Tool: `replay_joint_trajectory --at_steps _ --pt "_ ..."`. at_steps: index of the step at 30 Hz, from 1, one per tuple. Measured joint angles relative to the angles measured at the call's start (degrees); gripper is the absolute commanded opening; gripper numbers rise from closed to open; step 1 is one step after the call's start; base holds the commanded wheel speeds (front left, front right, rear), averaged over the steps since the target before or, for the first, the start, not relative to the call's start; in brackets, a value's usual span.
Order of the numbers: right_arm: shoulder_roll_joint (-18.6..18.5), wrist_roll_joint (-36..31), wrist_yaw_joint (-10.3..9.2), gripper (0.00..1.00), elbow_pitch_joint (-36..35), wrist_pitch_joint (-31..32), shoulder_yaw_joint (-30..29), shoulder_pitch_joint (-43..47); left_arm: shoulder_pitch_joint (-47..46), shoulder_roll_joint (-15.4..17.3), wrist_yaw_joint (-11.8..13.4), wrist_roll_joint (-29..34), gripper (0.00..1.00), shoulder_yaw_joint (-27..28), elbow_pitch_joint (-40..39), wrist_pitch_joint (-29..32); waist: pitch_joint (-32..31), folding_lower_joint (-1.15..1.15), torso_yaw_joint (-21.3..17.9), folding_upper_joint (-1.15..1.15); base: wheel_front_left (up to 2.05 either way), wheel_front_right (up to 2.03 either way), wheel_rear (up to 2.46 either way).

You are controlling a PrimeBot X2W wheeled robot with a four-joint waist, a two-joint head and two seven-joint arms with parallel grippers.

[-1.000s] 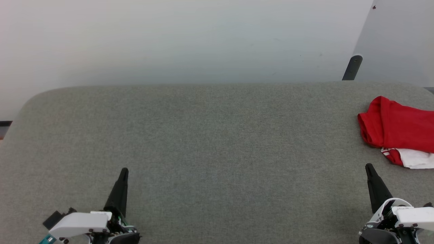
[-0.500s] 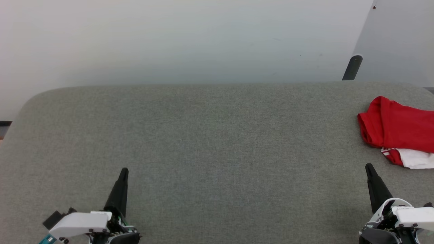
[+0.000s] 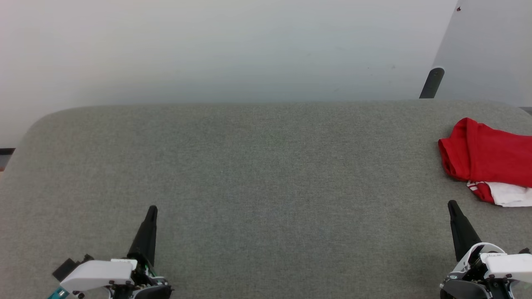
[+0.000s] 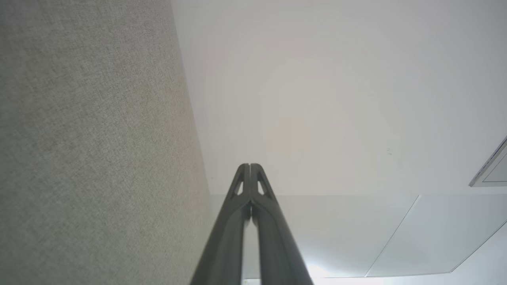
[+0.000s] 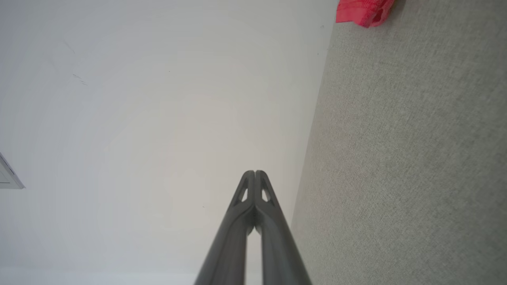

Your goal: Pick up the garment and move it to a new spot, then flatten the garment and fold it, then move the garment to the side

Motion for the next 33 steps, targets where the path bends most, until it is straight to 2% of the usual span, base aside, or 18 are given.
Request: replay_joint_trajectory --at_steps 33 --pt "0.0 0.0 0.00 0.00 0.0 0.0 0.0 0.0 0.0 0.0 0.0 0.0 0.00 0.0 0.0 0.0 0.0 0.00 0.0 0.00 0.00 0.00 0.00"
